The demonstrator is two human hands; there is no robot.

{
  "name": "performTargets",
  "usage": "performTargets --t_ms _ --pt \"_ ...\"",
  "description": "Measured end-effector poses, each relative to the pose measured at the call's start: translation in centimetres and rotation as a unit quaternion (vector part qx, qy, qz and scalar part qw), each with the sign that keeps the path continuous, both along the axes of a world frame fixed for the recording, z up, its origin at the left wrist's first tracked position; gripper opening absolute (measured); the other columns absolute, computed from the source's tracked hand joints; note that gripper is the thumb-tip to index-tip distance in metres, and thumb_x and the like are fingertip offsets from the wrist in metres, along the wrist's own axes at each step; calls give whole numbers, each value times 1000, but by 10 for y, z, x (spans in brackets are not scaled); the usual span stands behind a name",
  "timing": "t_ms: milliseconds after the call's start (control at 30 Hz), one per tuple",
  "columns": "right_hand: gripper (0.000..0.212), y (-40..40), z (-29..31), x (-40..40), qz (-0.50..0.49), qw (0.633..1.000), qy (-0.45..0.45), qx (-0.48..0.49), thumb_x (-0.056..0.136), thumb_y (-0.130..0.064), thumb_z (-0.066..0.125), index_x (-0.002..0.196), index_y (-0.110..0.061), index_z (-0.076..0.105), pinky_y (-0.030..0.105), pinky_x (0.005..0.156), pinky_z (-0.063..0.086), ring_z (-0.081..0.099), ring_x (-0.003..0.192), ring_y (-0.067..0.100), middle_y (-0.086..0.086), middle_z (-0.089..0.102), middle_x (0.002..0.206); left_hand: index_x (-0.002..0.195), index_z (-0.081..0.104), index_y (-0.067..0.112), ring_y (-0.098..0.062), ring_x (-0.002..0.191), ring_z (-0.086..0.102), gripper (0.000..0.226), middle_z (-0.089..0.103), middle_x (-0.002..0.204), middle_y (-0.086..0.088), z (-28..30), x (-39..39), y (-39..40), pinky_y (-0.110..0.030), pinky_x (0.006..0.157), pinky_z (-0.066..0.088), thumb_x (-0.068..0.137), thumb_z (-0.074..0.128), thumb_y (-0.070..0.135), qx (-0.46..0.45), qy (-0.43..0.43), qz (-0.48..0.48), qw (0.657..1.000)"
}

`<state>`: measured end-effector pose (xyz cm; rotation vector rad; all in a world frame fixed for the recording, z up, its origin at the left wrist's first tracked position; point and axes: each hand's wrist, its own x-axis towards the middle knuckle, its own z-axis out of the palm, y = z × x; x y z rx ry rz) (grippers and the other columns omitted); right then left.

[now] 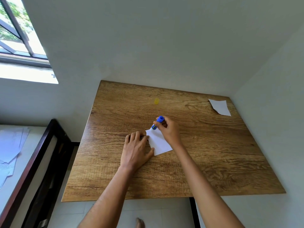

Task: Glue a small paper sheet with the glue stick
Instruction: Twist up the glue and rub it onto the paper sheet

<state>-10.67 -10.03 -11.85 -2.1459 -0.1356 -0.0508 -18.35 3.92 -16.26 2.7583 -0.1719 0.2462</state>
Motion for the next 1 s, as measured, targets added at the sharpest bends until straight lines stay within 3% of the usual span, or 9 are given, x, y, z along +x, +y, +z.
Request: performTargets --t_ms 200,333,367,467,567,667,733,900,1000 --pt "28 -20 -1 5 -53 998 6 -14 86 -29 65 104 -8 64 35 68 48 63 78 26 15 70 91 114 56 20 -25 106 48 51 52 113 -4 1 0 1 -38 98 33 78 48 56 13 0 -5 1000" --pt "25 -40 1 9 -126 992 -9 19 87 -27 63 99 -5 64 40 68 50 66 78 35 22 69 87 110 56 17 -25 104 50 52 52 111 -4 2 0 0 -38 97 36 78 47 57 29 -2 -1 1000" --pt "24 -43 2 8 -143 989 -5 47 88 -28 63 98 -6 64 39 68 52 67 75 31 23 69 88 109 56 15 -26 103 51 52 53 110 -5 3 0 0 -38 96 37 78 48 56 31 -3 1 1000" --pt "23 -47 3 5 -180 976 11 120 87 -33 63 97 -12 62 16 61 51 66 68 7 10 70 88 107 56 9 -30 108 56 51 57 116 -12 8 -2 -2 -43 96 44 74 61 48 19 -11 2 1000" --pt "24 -48 4 3 -194 970 14 149 87 -34 63 96 -13 62 8 55 48 64 66 2 3 68 83 112 58 8 -32 123 52 47 57 129 -15 9 -1 -5 -50 105 39 74 68 33 44 -41 -62 996" --pt "26 -48 5 2 -200 964 18 177 87 -34 62 98 -10 63 17 62 49 65 67 4 1 68 82 130 48 10 -26 141 29 41 37 149 -13 7 6 -8 -48 117 13 90 47 19 97 -11 -195 976" --pt "23 -49 7 4 -198 961 15 194 87 -33 62 96 -12 63 16 62 50 65 65 2 0 67 82 137 39 9 -25 144 22 43 29 153 -12 6 11 -8 -44 119 2 96 34 21 115 31 -238 964" --pt "23 -47 12 10 -196 959 -1 205 87 -31 62 97 -11 63 16 62 49 64 63 2 3 68 82 133 43 11 -26 123 43 54 44 139 -11 7 15 -17 -41 109 25 97 19 43 116 23 -195 974" --pt "22 -37 11 11 -164 969 -8 183 88 -28 62 97 -8 63 15 63 50 64 62 0 3 66 80 134 40 9 -26 121 43 66 45 137 -11 4 11 -21 -42 106 28 92 11 50 105 8 -176 979"
